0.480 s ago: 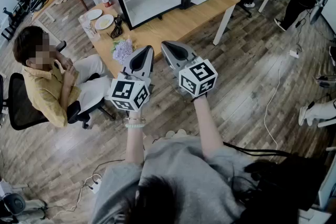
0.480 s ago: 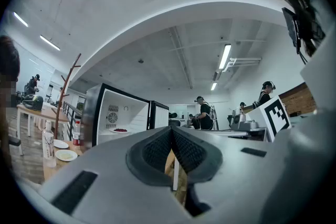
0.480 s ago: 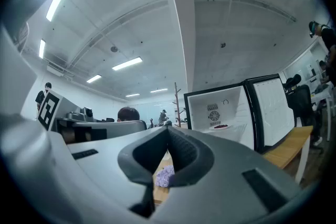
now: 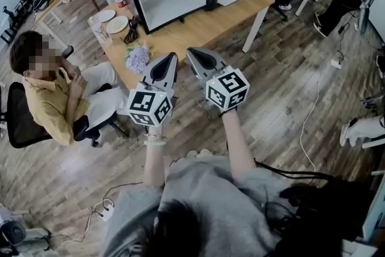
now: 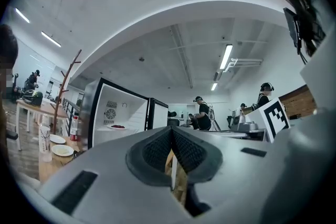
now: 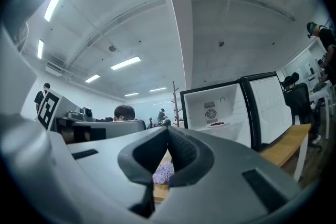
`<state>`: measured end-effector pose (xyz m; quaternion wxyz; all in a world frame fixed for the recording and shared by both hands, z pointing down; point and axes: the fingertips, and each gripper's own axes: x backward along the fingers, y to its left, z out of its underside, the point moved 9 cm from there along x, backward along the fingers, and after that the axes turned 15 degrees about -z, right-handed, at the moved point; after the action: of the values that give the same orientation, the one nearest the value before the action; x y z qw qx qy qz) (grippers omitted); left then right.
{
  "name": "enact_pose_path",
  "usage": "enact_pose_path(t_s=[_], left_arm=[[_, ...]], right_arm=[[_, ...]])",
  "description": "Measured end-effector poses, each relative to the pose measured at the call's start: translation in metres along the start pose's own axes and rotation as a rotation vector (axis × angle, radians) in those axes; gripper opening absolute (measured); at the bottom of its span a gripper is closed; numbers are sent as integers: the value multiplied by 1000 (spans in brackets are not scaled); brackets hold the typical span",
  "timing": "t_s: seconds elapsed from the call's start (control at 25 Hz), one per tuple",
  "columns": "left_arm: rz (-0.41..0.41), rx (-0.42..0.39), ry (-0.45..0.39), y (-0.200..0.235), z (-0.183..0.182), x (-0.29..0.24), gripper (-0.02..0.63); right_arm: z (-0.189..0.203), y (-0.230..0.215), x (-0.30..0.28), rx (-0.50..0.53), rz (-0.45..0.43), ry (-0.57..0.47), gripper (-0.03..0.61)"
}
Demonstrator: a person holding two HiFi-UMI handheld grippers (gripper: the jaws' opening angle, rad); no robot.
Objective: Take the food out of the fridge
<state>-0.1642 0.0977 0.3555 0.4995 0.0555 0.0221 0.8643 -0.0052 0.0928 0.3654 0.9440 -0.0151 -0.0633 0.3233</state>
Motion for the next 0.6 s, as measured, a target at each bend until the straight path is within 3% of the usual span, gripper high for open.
enact_pose_path(t_s=[0.6], left_arm=[[-54,-3,10,-12,8,-18,8]], right_arm=[[-2,-30,4,-29,-40,-26,8]])
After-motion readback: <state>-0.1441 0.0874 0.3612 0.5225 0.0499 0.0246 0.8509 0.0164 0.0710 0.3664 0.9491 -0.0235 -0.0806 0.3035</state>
